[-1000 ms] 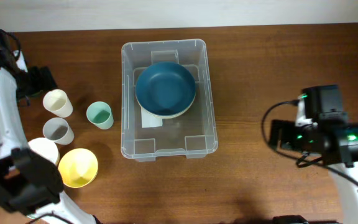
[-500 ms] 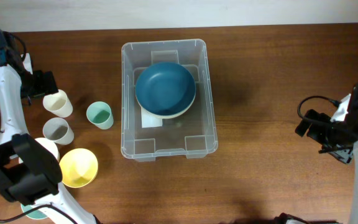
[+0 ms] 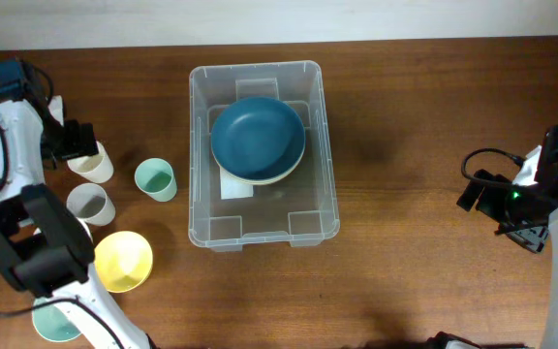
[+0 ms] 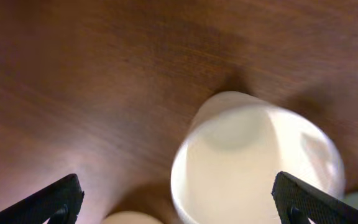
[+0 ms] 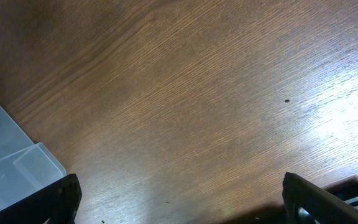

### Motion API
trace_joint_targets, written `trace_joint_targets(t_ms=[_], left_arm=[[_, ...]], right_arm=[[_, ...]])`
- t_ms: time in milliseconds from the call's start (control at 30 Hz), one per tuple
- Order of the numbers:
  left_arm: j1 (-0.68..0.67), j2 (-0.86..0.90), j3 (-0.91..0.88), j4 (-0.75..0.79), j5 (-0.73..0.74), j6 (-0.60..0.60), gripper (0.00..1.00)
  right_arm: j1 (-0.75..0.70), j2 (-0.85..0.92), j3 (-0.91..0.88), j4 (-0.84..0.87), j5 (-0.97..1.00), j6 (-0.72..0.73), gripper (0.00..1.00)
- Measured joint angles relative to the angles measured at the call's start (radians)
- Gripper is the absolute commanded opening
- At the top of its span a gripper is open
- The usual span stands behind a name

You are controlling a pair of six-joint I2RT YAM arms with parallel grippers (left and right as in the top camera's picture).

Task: Pack container
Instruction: 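Move the left gripper to the cream cup and grip its rim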

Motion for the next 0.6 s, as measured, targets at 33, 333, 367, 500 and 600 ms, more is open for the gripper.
trace_joint_targets(t_ms=[33,333,367,500,600], left_arm=[[0.004,0.016,0.0,0.006,0.004,0.0,0.96],[0.026,0.095,-0.005,0.032,0.042,0.007,0.43],[0.026,0.095,-0.005,0.037,0.045,0.006,0.39],[0.025,0.095,-0.005,0.046,0.053,0.007,0.22],[0.025,0.095,-0.005,0.048,0.056,0.006,0.14]], right_arm=[[0.0,0.0,0.0,0.0,0.0,-0.001,0.99],[0.0,0.0,0.0,-0.001,0.0,-0.002,0.99],[0.0,0.0,0.0,-0.001,0.0,-0.001,0.99],[0.0,0.0,0.0,-0.001,0.001,-0.001,0.99],[0.0,0.0,0.0,-0.001,0.0,-0.001,0.99]])
